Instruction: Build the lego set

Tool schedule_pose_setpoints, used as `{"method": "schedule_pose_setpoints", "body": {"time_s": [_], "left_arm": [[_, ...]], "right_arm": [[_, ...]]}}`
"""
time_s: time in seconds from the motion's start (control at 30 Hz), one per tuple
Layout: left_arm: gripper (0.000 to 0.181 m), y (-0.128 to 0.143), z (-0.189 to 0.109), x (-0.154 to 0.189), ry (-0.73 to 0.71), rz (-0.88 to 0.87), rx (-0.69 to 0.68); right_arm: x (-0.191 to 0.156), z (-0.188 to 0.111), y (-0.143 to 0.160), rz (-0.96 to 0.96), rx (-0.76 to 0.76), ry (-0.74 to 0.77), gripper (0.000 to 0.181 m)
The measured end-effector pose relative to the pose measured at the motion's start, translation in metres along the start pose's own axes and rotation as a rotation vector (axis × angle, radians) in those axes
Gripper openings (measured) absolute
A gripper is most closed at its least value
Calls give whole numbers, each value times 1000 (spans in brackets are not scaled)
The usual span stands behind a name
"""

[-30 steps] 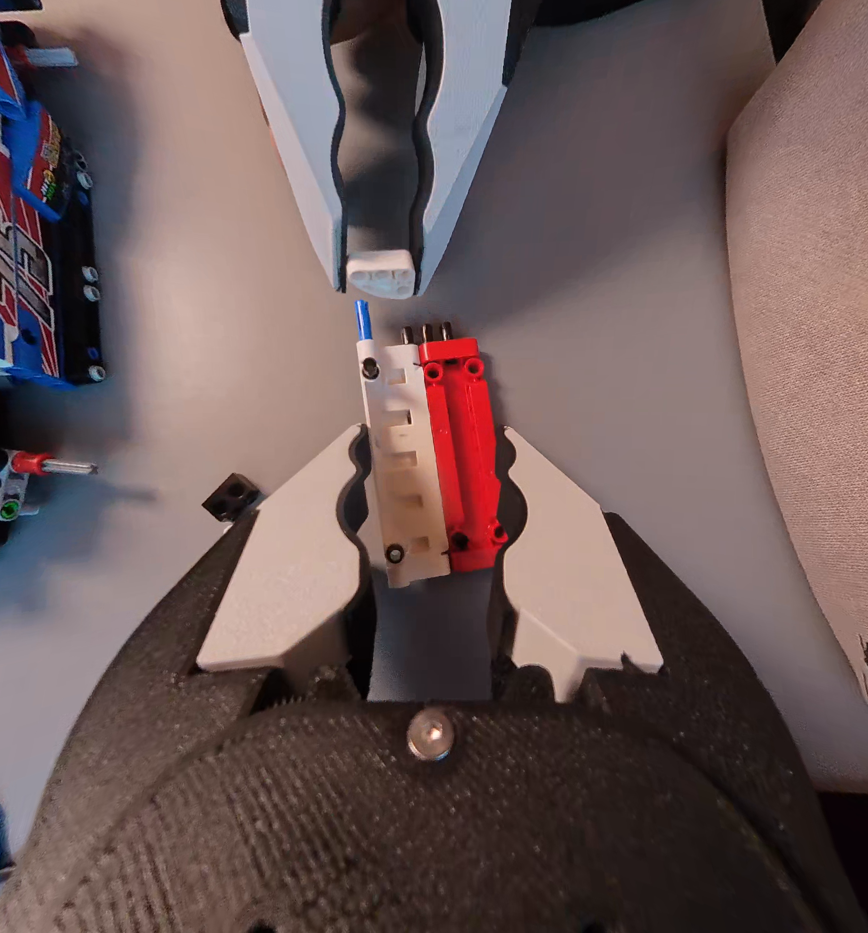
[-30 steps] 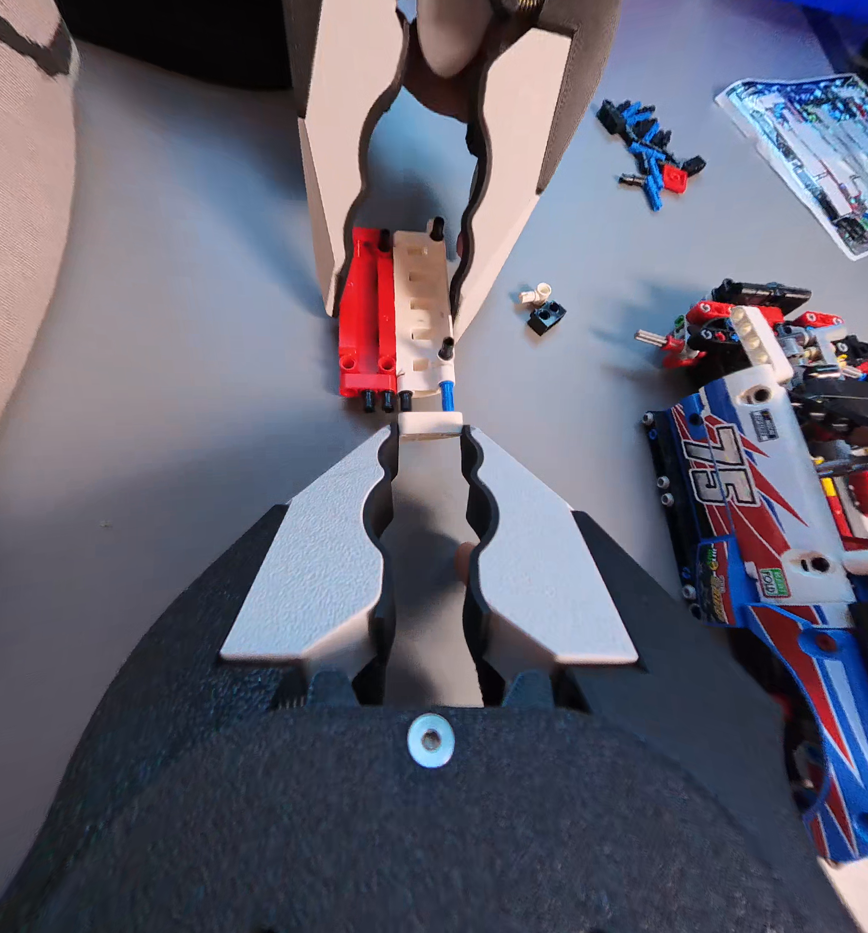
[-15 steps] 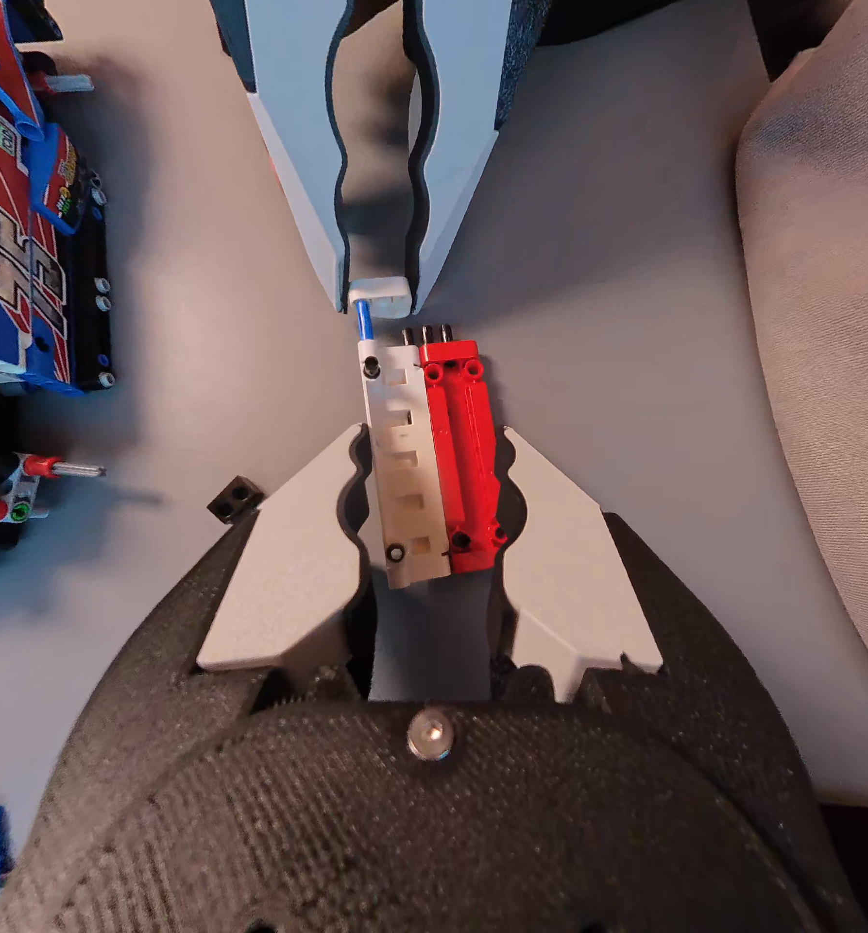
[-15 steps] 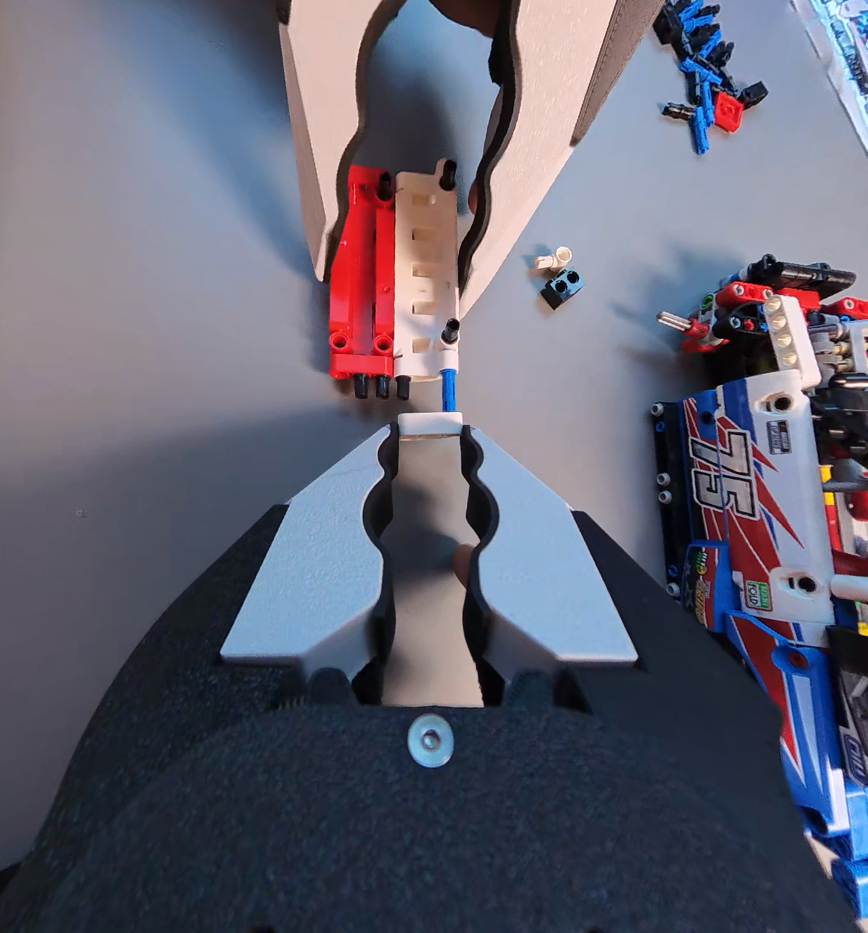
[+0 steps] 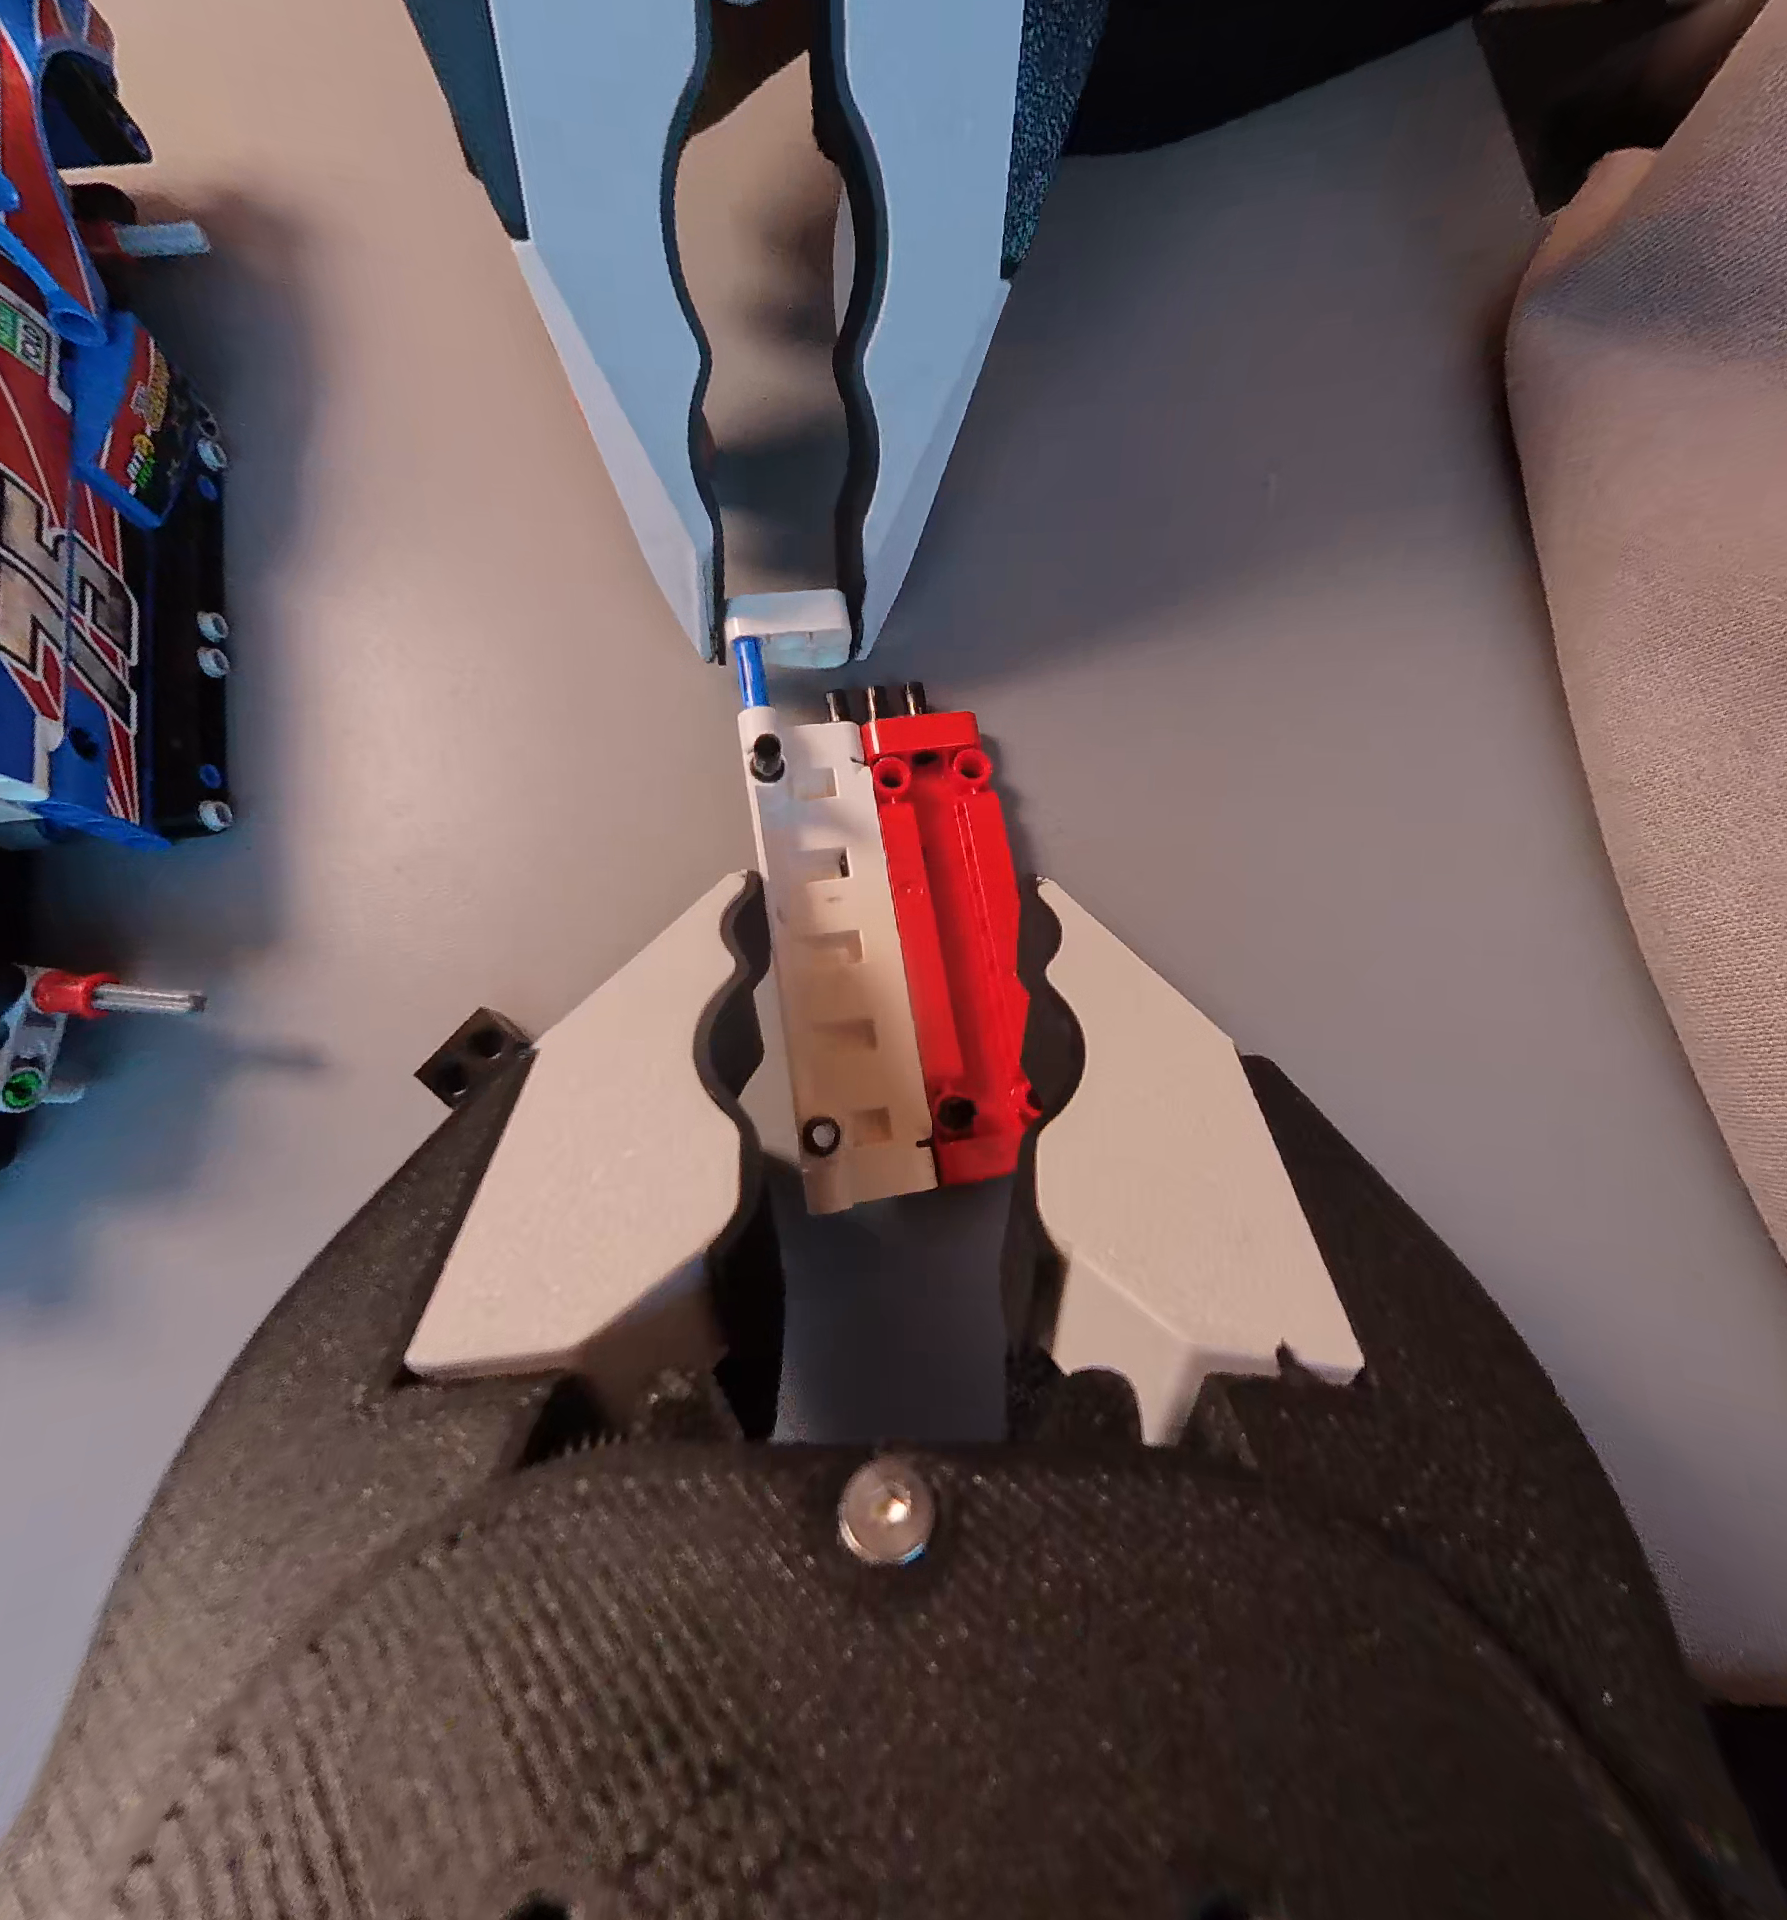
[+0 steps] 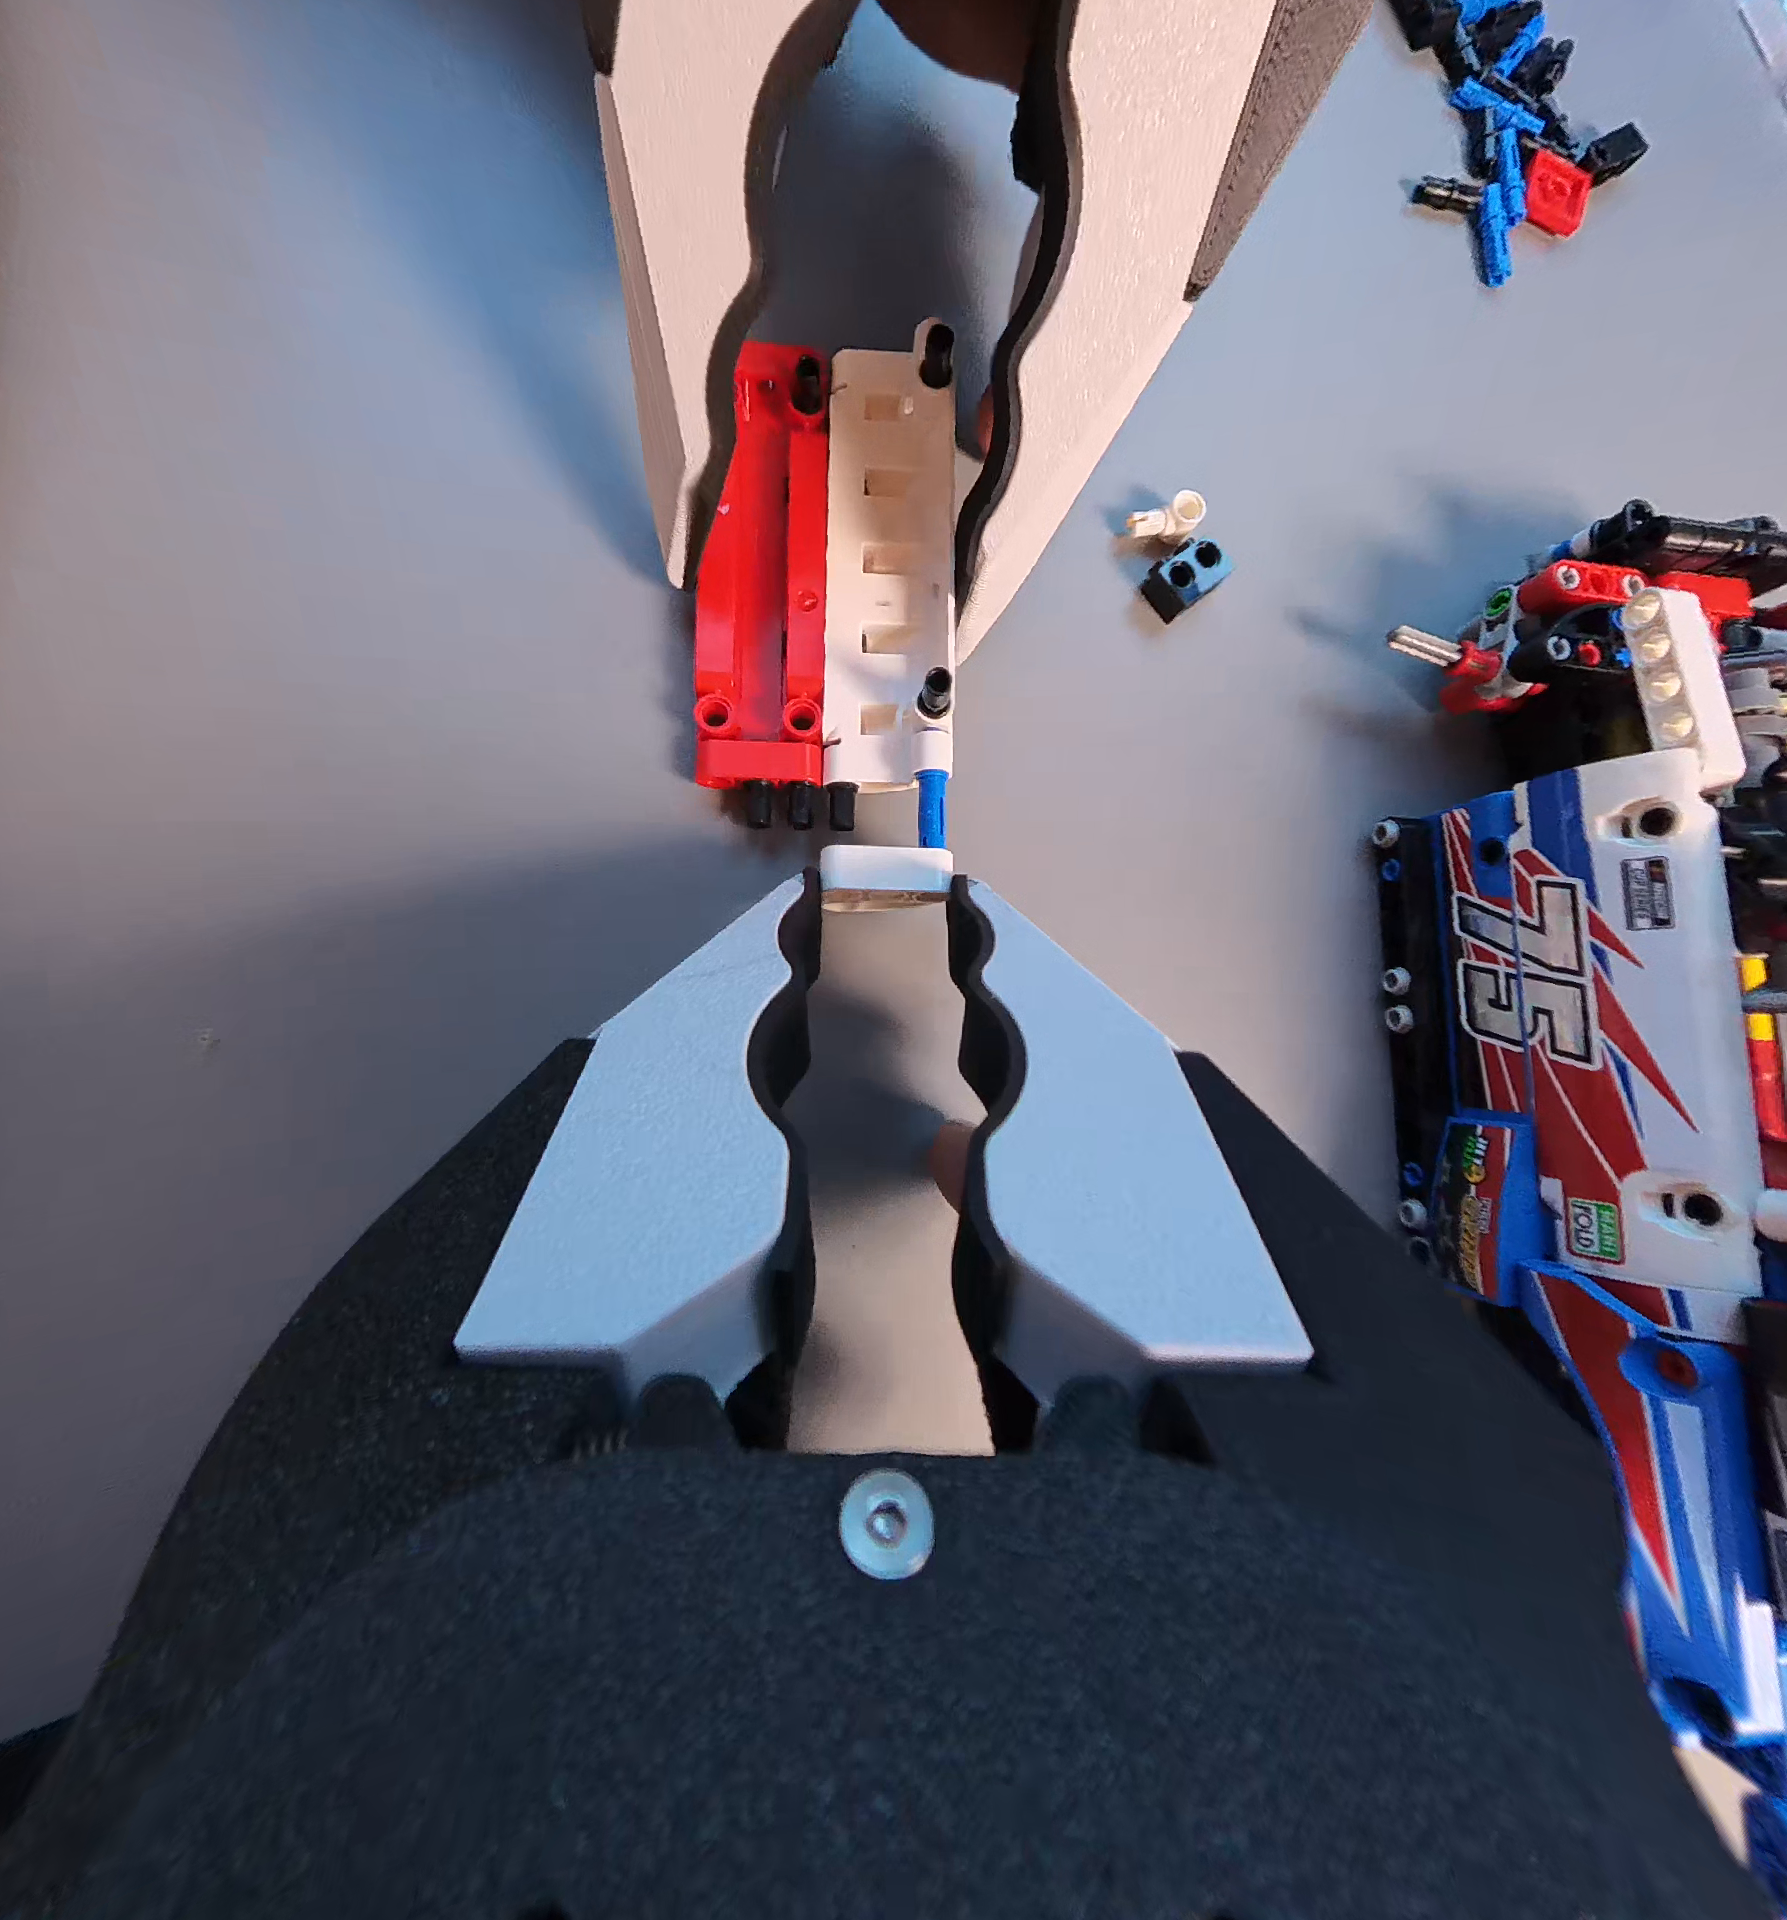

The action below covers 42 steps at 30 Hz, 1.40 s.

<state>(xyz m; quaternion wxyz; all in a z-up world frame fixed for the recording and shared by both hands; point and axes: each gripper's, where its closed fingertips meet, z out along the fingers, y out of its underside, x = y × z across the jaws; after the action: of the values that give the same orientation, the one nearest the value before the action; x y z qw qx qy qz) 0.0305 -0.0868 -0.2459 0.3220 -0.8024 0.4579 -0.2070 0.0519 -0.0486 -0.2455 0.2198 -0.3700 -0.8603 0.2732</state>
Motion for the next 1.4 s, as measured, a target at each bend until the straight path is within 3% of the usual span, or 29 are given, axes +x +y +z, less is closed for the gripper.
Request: {"method": "schedule_pose_setpoints", "body": {"time_s": [0.83,1.13,1.4], "left_arm": [[47,-2,2,5,37,25,12],[46,-6,4,8,57,62,68],[47,-7,6,9,60,64,65]], "right_arm": [[-5,0,-1,-53,31,-38,21],[-9,1,-8,-68,126,-42,20],[-12,2,-5,-86,75,-47,21]]}}
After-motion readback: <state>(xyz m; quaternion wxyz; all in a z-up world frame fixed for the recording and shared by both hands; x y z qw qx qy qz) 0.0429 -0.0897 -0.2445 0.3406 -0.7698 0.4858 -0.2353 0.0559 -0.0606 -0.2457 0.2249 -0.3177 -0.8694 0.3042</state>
